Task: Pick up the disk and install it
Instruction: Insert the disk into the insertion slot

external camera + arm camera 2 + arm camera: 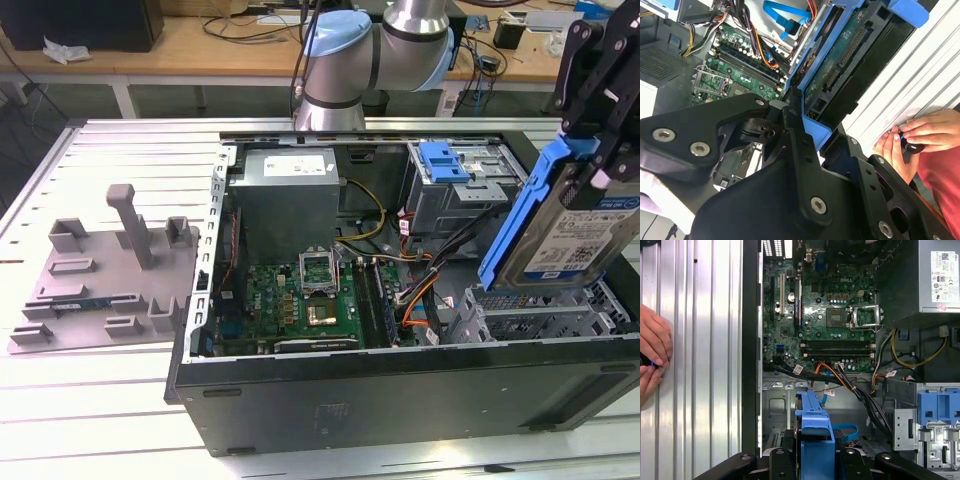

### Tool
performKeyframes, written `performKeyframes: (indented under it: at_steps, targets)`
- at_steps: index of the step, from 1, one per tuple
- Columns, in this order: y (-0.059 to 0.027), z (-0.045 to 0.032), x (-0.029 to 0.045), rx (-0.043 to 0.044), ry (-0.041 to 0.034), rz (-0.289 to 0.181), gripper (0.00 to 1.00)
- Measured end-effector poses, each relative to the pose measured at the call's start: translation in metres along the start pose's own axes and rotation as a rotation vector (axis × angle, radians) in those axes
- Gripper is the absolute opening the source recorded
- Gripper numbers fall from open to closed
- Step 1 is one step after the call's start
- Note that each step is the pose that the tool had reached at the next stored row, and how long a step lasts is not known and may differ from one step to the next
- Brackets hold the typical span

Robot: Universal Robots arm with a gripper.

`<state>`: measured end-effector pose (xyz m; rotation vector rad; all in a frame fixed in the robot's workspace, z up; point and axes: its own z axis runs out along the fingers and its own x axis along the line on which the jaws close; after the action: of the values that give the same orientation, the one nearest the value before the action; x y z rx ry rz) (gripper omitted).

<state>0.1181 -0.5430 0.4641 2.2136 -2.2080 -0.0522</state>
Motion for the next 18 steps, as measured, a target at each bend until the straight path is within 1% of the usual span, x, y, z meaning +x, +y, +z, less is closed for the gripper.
performKeyframes:
  at_steps: [18]
  targets:
    - [-0.0003, 0.0066, 0.0001, 0.0, 0.0, -0.001, 0.37]
